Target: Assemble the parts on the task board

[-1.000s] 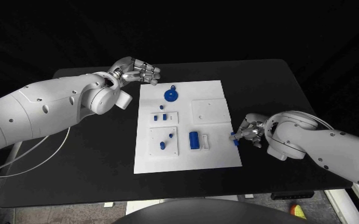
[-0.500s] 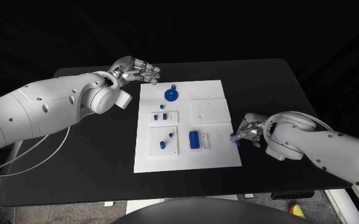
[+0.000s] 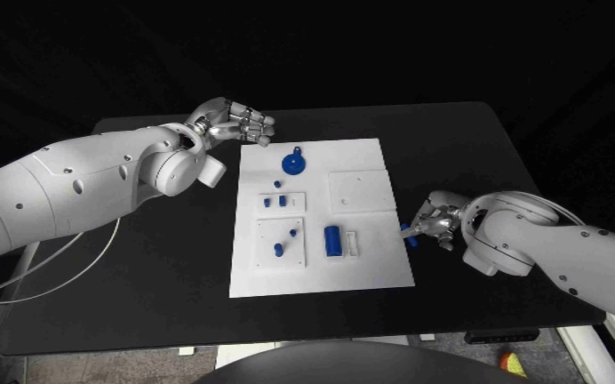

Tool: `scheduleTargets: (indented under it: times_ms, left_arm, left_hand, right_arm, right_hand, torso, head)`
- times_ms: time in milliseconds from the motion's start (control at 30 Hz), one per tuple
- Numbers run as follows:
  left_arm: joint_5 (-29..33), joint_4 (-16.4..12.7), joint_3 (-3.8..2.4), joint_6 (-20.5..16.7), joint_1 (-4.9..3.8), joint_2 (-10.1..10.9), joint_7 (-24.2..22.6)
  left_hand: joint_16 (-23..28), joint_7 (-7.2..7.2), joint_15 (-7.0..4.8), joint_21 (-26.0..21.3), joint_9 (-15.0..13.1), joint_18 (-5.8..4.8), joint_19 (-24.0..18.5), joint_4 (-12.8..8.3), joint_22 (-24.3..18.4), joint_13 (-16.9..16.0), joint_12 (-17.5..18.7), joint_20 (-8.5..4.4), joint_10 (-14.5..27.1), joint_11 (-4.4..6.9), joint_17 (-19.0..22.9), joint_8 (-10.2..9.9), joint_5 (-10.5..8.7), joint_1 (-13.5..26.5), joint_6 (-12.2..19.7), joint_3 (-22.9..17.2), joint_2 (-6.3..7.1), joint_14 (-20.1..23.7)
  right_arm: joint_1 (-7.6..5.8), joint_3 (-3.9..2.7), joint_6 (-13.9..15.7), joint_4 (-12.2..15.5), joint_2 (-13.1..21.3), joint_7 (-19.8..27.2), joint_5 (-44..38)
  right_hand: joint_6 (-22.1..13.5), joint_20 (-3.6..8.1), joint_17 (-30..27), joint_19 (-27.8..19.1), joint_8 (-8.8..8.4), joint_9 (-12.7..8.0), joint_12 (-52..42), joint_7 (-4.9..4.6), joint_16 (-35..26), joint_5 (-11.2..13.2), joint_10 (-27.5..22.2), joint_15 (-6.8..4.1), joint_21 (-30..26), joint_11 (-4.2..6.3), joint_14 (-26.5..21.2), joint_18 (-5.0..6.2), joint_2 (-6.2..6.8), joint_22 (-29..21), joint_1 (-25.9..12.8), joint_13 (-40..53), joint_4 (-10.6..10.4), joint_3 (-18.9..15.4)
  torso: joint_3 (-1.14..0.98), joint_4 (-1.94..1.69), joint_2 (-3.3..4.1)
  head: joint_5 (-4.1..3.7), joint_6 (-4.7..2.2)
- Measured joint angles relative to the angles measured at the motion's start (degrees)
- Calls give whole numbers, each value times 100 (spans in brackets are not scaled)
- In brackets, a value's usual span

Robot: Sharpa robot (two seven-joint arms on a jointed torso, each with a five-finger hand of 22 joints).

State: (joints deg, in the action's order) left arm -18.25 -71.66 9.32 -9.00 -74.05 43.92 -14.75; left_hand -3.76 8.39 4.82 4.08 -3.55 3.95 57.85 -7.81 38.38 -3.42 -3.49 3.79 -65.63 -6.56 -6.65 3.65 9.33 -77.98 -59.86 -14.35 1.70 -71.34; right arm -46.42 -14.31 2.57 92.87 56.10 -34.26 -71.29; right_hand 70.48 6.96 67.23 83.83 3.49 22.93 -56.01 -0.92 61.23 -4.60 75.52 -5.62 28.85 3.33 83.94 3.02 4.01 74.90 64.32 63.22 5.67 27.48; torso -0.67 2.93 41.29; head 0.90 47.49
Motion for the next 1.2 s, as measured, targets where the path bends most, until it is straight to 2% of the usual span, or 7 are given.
scheduleTargets:
  times_ms: [167, 367, 433, 633, 900, 1033, 1200]
  left_arm:
    - [0, 0, 0, 0, 0, -3, 0]
    - [0, -3, 0, 1, 0, -8, 0]
    - [0, -3, 0, 1, 0, -8, 0]
    - [0, -4, 0, 2, 0, -13, 0]
    - [0, -7, 0, 6, 0, -13, 1]
    - [0, -8, 0, 9, 0, -14, 1]
    - [0, -9, 0, 14, 0, -12, 1]
  left_hand:
    - [0, 0, 0, 0, 0, 0, 0, 0, -12, 0, 0, 0, 0, 0, 0, 0, 0, 0, 0, 0, 0, 0]
    - [0, 0, 0, 0, 0, 0, 0, 0, -12, 0, 0, 0, 0, 0, 1, 0, 0, 0, 0, 0, 0, 0]
    - [0, 0, 0, 0, 0, 0, 0, 0, -12, 0, 0, 0, 0, 0, 1, 0, 0, 0, 0, 0, 0, 0]
    - [0, 0, 0, 0, 0, 1, 0, 0, -12, 0, 0, 0, 0, 0, -1, 0, 0, 0, 0, 0, 0, 0]
    - [0, 0, 0, 0, 0, 0, 0, 0, -11, 0, 0, 0, 0, 0, -4, 0, -3, 0, 0, 0, 0, 0]
    - [0, 0, 0, 0, 0, 0, 0, 0, -11, 0, 0, 0, 0, 0, -3, 0, -3, 0, 0, 0, 0, 0]
    - [0, 0, 0, 0, 0, 1, 0, 0, -72, 0, 0, 0, 0, 0, -3, 0, -3, 0, 0, 0, 0, 0]
  right_arm:
    - [-118, -59, 76, 247, 33, 24, 116]
    - [-167, -74, 158, 539, -53, 83, 327]
    - [-171, -75, 180, 579, -111, 94, 392]
    - [-181, -61, 252, 572, -357, 92, 564]
    - [-179, 150, 327, 437, -629, 12, 650]
    - [-174, 283, 357, 348, -751, -48, 623]
    - [-170, 383, 375, 262, -830, -120, 527]
  right_hand:
    - [6, 0, 8, 0, 0, 30, 0, -4, 20, -80, 12, 0, 42, 10, 0, 0, -28, 0, -45, 17, -31, -102]
    - [30, 0, 15, 0, 0, -156, 35, -24, 41, -191, 14, 0, 77, 8, 0, -1, -90, 0, -108, 24, 1, -211]
    - [52, 0, 20, 0, 1, -238, 35, -29, 41, -207, 14, 0, 77, 8, 0, 0, -128, 0, -141, 35, 27, -283]
    - [66, 0, 28, 0, 0, -296, 35, -27, 41, -250, 17, 0, 98, 9, 0, 0, -163, 0, -128, 36, 57, -313]
    - [67, 0, 27, 0, -2, -320, 63, -26, 41, -282, 35, 0, 98, 26, 0, -1, -183, 5, -133, 29, 80, -337]
    - [67, 0, 27, 0, -3, -337, 63, -26, 41, -283, 35, 0, 98, 25, 0, -1, -192, 4, -124, 29, 95, -352]
    - [67, 0, 27, 0, -6, -347, 63, -25, 40, -283, 35, 0, 98, 24, 0, -1, -208, 4, -141, 22, 95, -353]
  torso:
    - [4, 0, -2]
    - [7, -10, -2]
    - [8, -11, -1]
    - [17, -16, -1]
    - [9, -16, 2]
    - [5, -13, 3]
    - [1, -7, 4]
  head:
    - [1, -6]
    - [9, 0]
    - [16, 10]
    - [49, 21]
    - [90, 41]
    - [105, 48]
    - [112, 60]
